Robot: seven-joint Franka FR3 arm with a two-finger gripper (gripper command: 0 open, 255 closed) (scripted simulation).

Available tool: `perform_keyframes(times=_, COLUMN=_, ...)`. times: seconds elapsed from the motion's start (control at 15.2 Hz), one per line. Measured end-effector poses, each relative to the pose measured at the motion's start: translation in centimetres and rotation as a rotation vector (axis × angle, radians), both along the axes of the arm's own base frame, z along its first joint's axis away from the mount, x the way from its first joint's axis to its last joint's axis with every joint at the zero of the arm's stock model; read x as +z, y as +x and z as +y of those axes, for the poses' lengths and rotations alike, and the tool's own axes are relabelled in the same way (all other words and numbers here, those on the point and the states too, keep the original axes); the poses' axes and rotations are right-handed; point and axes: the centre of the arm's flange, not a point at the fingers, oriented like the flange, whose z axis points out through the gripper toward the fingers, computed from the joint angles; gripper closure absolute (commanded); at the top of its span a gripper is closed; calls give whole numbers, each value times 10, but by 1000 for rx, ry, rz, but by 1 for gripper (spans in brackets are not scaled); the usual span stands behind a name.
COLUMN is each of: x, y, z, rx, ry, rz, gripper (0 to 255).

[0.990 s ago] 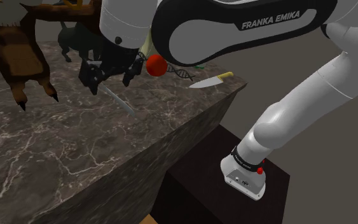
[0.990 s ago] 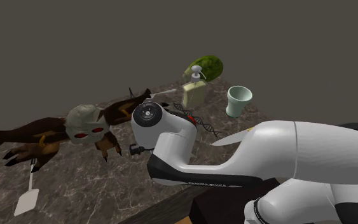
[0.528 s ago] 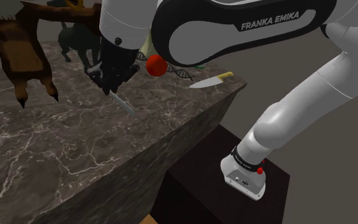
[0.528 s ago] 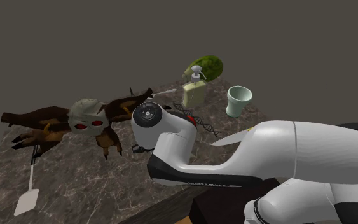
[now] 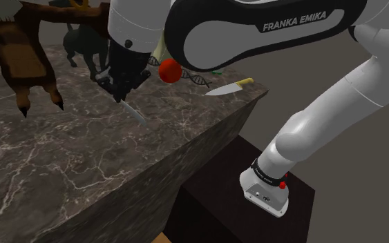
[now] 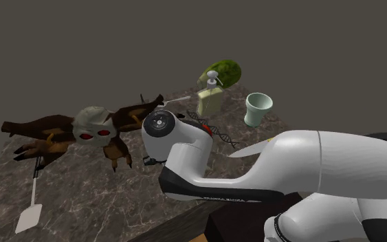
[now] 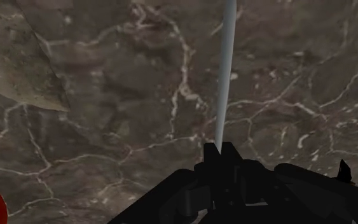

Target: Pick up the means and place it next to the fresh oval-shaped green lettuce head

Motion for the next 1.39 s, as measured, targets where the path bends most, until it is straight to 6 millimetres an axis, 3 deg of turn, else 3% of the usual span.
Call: perform_keyframes(times=1.39, x=107, y=0, z=1, rx=1, ry=-1, rz=3, gripper=255)
